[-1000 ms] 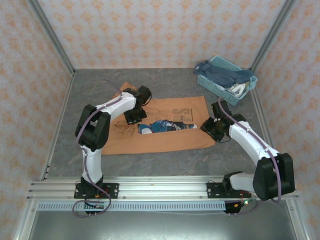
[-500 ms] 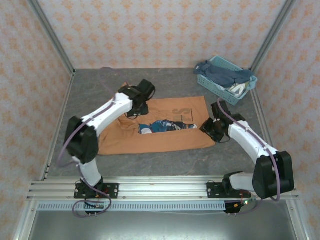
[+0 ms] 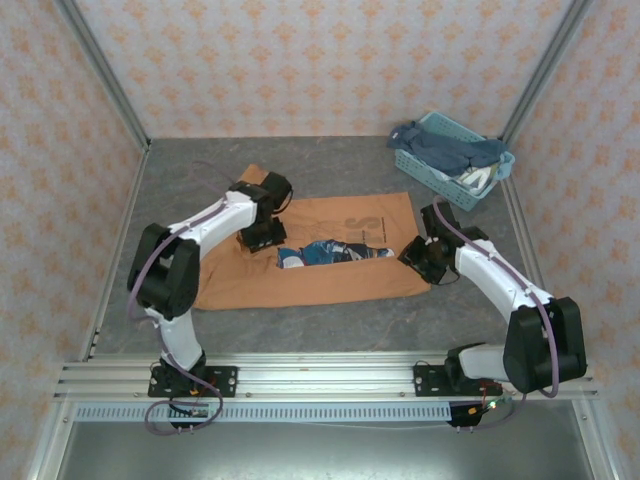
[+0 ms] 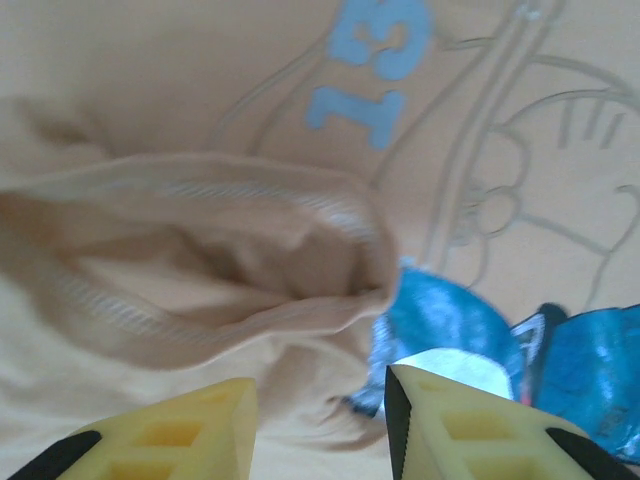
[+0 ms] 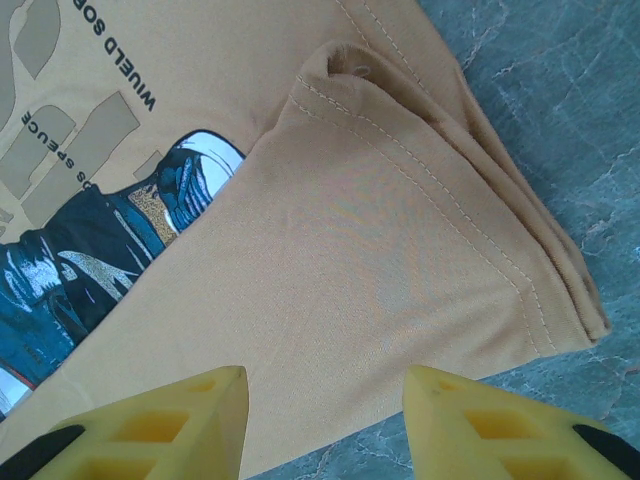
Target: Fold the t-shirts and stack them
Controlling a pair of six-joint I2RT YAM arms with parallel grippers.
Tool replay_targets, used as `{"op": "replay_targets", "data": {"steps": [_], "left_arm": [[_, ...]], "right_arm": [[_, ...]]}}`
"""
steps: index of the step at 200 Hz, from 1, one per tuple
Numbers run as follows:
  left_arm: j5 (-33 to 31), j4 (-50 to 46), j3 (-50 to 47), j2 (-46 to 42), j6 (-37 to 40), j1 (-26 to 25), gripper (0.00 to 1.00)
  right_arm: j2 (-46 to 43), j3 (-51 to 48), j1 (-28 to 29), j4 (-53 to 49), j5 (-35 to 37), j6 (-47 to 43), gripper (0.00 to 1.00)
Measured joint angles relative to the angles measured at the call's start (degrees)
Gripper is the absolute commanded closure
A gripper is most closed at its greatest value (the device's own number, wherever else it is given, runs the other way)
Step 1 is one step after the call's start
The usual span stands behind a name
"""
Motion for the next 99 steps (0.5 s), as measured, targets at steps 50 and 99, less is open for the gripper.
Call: {"op": "replay_targets", "data": {"steps": [50, 99], "left_arm": [[-1.9, 0.1, 0.4, 5.0, 4.2, -0.5, 0.59], [-3.8, 0.1, 2.6, 7.9, 7.4, -1.8, 0.8]], "right_arm": [[0.0, 0.0, 0.0, 0.0, 0.0, 0.0, 0.55], [0.0, 0.0, 0.0, 0.0, 0.0, 0.0, 0.55]]}}
